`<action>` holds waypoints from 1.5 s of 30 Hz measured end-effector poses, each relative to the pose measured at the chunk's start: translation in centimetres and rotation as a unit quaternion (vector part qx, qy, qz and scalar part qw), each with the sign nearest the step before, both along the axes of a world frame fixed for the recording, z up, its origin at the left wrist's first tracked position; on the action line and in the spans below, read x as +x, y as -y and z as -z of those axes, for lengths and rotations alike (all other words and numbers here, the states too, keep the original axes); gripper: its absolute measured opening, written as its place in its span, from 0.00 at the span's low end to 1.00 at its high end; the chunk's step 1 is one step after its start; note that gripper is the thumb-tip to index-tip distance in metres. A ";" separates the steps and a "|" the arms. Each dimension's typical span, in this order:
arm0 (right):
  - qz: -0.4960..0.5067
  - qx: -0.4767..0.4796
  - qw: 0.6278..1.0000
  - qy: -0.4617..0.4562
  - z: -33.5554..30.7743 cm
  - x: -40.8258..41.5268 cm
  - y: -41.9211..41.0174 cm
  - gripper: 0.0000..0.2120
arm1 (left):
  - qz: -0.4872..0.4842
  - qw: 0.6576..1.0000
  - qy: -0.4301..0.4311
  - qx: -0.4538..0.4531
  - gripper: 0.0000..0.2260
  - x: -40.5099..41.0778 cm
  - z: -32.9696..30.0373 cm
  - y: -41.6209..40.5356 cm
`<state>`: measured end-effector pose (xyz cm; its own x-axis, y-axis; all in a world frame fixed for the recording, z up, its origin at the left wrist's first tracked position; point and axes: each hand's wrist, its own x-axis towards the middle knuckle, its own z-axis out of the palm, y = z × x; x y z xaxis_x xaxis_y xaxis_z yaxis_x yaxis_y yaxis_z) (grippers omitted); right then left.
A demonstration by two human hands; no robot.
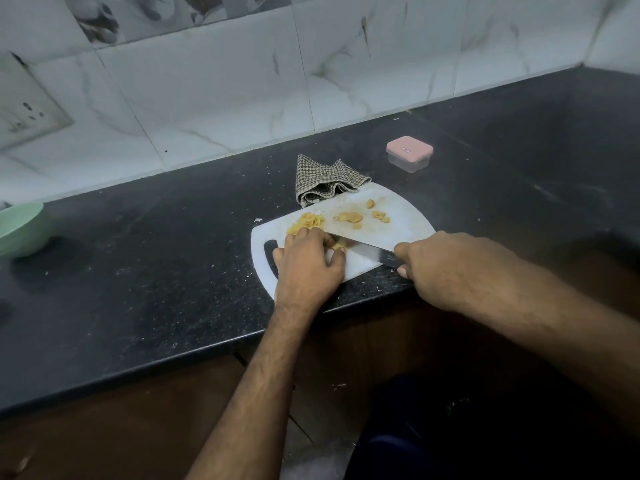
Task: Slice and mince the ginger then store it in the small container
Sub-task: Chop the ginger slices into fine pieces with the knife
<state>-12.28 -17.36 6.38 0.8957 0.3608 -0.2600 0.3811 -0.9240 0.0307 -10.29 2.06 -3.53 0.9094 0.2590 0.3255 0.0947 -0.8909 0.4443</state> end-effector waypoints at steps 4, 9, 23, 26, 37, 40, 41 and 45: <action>0.010 -0.030 0.999 -0.024 -0.8 -0.3 0.5 0.09 | -0.006 1.000 0.002 -0.006 0.09 0.1 0.0 -0.1; -0.006 -0.060 0.997 -0.047 -1.3 -0.2 -0.2 0.14 | -0.008 1.000 -0.003 -0.005 0.09 -0.1 0.1 -0.1; 0.003 0.060 0.998 0.010 1.5 -1.4 2.8 0.08 | -0.015 1.000 -0.007 -0.012 0.07 -0.3 -0.2 0.0; -0.008 0.057 0.998 0.033 1.6 -1.5 3.0 0.07 | -0.016 1.000 -0.006 -0.018 0.07 -0.1 -0.3 0.1; -0.034 0.010 0.997 0.069 0.5 -2.3 2.0 0.09 | -0.017 0.999 0.000 -0.029 0.08 -0.1 -0.2 -0.1; -0.033 -0.015 0.997 0.063 -0.3 -2.9 1.1 0.17 | -0.015 0.999 0.002 -0.037 0.08 -0.1 -0.1 -0.2; -0.031 -0.034 0.998 0.052 -0.8 -2.9 0.7 0.19 | -0.014 0.999 0.003 -0.037 0.08 -0.1 0.0 -0.2; -0.035 -0.100 0.994 0.027 -2.2 -2.6 -0.9 0.19 | -0.012 0.999 0.002 -0.034 0.07 -0.1 0.0 -0.1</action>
<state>-14.89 -16.45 8.53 0.8847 0.3694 -0.2843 0.4374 -0.8687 0.2326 -10.42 2.14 -3.54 0.9014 0.3027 0.3095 0.1142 -0.8558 0.5046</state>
